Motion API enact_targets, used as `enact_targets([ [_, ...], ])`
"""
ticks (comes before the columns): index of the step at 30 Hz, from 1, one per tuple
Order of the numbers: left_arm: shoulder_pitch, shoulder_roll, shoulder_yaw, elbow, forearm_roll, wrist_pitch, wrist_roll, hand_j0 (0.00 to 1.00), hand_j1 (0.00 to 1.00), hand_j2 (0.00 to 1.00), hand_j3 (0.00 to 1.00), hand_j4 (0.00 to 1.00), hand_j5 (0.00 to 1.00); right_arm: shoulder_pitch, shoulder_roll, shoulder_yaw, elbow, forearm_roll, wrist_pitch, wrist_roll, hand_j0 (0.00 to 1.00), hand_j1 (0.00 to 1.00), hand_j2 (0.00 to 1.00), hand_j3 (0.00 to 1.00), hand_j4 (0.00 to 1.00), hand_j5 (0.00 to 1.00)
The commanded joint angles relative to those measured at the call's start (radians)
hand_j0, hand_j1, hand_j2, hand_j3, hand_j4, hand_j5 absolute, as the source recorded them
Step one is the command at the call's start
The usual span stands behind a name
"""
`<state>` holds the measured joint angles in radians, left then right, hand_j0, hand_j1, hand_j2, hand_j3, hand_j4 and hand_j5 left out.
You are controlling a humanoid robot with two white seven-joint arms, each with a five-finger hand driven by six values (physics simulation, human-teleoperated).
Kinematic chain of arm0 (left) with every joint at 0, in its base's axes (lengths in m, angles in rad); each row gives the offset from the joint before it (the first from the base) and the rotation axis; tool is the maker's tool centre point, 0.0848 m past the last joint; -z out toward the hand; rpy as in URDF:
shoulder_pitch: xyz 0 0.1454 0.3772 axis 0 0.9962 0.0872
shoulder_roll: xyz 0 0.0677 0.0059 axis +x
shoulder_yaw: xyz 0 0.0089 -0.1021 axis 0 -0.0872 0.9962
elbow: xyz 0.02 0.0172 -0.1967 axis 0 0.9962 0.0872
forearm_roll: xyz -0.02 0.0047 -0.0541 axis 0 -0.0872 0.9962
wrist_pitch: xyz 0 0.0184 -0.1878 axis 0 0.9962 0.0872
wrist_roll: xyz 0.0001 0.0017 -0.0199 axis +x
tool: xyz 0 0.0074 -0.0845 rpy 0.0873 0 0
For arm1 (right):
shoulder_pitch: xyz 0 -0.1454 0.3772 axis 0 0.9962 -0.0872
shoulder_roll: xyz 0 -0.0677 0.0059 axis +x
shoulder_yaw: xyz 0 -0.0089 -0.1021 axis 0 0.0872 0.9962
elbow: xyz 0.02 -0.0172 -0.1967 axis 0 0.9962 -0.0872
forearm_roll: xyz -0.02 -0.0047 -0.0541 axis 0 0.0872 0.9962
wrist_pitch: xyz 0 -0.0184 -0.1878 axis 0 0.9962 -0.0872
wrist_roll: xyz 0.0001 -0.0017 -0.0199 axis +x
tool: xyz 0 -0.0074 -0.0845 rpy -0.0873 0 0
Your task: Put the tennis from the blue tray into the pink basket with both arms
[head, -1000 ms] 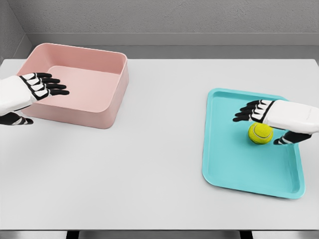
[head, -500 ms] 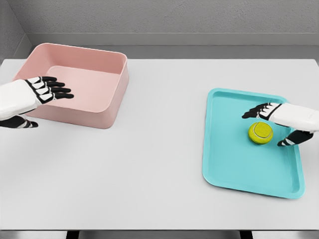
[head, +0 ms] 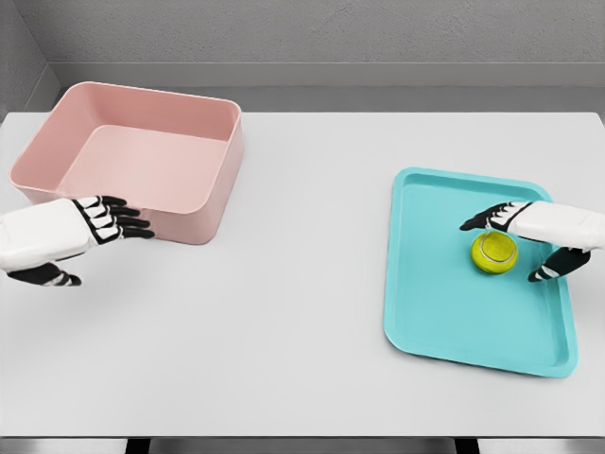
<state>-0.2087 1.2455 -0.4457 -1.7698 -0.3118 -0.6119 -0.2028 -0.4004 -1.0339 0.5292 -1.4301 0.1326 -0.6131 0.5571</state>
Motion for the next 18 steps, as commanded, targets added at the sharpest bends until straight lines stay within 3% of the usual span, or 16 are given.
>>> enact_targets([
  [1,0.000,0.022,-0.021,0.000,0.007,0.001,0.000,1.00,1.00,1.00,1.00,1.00,1.00,-0.002,0.012,0.000,0.019,-0.004,0.002,0.026,1.00,1.00,1.00,1.00,1.00,1.00],
  [10,-0.002,0.051,-0.071,0.058,0.045,0.001,0.003,1.00,1.00,1.00,1.00,1.00,1.00,-0.012,0.058,0.000,0.008,-0.002,0.002,0.040,0.99,0.99,0.99,0.99,0.99,0.99],
  [18,-0.014,-0.075,-0.071,0.059,-0.029,0.001,-0.009,1.00,1.00,1.00,1.00,1.00,1.00,-0.017,0.067,0.002,0.033,0.013,0.002,0.041,0.98,0.98,0.98,0.98,0.98,0.98],
])
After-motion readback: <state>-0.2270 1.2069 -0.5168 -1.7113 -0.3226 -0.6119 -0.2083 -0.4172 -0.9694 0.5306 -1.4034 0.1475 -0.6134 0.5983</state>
